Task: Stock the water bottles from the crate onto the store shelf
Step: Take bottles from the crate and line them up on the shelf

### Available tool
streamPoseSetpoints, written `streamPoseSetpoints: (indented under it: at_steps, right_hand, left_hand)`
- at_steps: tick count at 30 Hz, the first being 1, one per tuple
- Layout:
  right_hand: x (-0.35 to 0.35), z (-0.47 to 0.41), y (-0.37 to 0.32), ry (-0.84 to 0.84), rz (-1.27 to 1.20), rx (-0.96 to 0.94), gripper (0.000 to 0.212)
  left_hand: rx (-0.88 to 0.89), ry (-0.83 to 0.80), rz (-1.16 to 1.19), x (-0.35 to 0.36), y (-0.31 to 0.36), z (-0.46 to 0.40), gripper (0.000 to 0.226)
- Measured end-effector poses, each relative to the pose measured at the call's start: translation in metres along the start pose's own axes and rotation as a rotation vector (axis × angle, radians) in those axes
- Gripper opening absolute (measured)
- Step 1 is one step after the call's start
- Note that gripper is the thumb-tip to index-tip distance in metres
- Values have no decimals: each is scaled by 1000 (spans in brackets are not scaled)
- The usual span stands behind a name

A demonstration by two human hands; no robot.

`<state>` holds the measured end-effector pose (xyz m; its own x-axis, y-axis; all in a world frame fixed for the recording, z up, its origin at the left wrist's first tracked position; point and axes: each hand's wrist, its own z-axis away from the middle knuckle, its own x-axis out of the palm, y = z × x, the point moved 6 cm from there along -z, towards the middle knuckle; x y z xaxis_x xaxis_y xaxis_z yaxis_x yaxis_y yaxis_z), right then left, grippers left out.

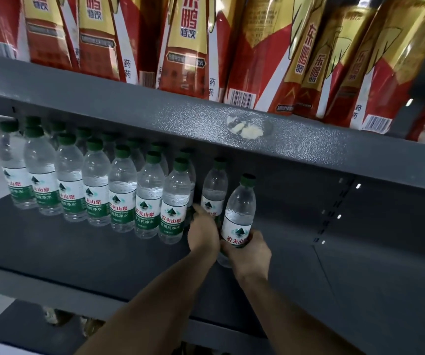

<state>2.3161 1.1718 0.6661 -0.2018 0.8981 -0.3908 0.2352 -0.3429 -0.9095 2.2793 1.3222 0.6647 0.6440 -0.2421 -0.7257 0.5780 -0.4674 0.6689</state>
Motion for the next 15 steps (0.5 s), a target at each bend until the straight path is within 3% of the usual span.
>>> streamPoseSetpoints:
  at_steps: [2,8,15]
  right_hand:
    - [2,-1,-1,-2,37,4,51]
    - [13,4,-8,17,68,38,50]
    - [48,10,-24,-14,72,27,56]
  left_hand:
    - [53,-46,-92,1,-5,15,49]
    - [165,-172,-174,-25,-27,47,21]
    - [96,-306,-358,-64,-78,56,27]
